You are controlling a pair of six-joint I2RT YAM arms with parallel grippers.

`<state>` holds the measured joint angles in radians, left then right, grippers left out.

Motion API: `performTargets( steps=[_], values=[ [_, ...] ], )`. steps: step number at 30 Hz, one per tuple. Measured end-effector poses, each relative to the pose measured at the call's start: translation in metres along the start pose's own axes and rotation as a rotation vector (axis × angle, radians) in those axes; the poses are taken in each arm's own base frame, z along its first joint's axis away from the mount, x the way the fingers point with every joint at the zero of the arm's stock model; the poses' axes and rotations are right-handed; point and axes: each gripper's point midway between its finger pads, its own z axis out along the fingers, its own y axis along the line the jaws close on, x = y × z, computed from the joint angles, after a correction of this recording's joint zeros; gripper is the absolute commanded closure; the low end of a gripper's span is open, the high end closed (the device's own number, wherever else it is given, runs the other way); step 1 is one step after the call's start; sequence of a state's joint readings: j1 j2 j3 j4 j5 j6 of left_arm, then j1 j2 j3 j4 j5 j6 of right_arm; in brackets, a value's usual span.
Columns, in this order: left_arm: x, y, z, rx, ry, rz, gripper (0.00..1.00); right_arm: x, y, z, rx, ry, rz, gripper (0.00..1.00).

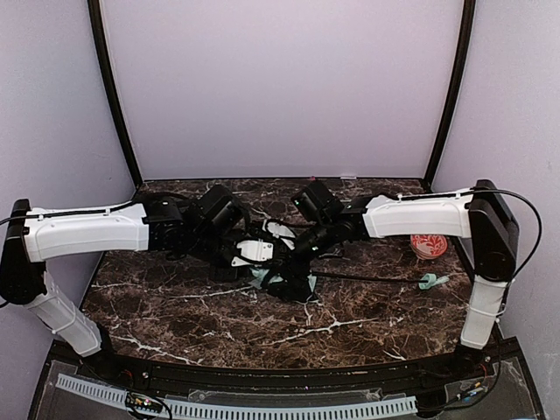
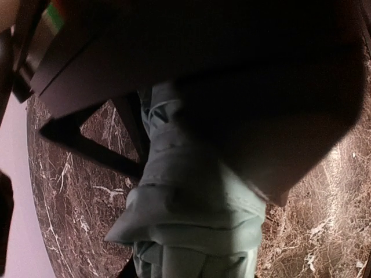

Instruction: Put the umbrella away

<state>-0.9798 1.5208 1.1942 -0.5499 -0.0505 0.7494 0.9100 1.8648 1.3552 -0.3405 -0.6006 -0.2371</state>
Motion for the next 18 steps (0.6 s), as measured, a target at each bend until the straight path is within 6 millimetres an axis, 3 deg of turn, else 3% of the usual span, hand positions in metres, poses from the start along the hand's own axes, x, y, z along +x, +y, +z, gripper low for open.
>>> performTargets(
  steps=[3,5,7,11,12,13,15,18],
  values=[
    [0.004,0.002,0.0,-0.019,0.027,0.019,0.99,-0.006,0.001,0.006,-0.019,0.004,-0.011,0.51],
    [0.007,0.003,0.0,-0.031,0.044,0.023,0.91,-0.006,0.003,0.007,-0.028,0.009,-0.019,0.6],
    [0.008,0.004,0.0,-0.045,0.055,0.025,0.72,-0.006,0.003,0.007,-0.03,0.009,-0.03,0.68],
    [0.009,0.007,-0.001,-0.087,0.06,0.03,0.24,-0.007,0.002,0.007,-0.024,0.008,-0.034,0.83],
    [0.011,0.008,-0.002,-0.102,0.065,0.029,0.08,-0.008,0.001,0.007,-0.019,0.006,-0.03,0.84],
    [0.013,0.008,-0.004,-0.119,0.065,0.024,0.02,-0.009,0.0,0.005,-0.01,0.004,-0.025,0.85],
    [0.013,0.012,-0.011,-0.159,0.047,0.009,0.01,-0.012,-0.004,0.0,0.018,-0.001,-0.018,0.86],
    [0.004,0.029,-0.037,-0.282,-0.048,-0.037,0.01,-0.021,-0.004,-0.014,0.053,-0.03,-0.011,0.87]
  ],
)
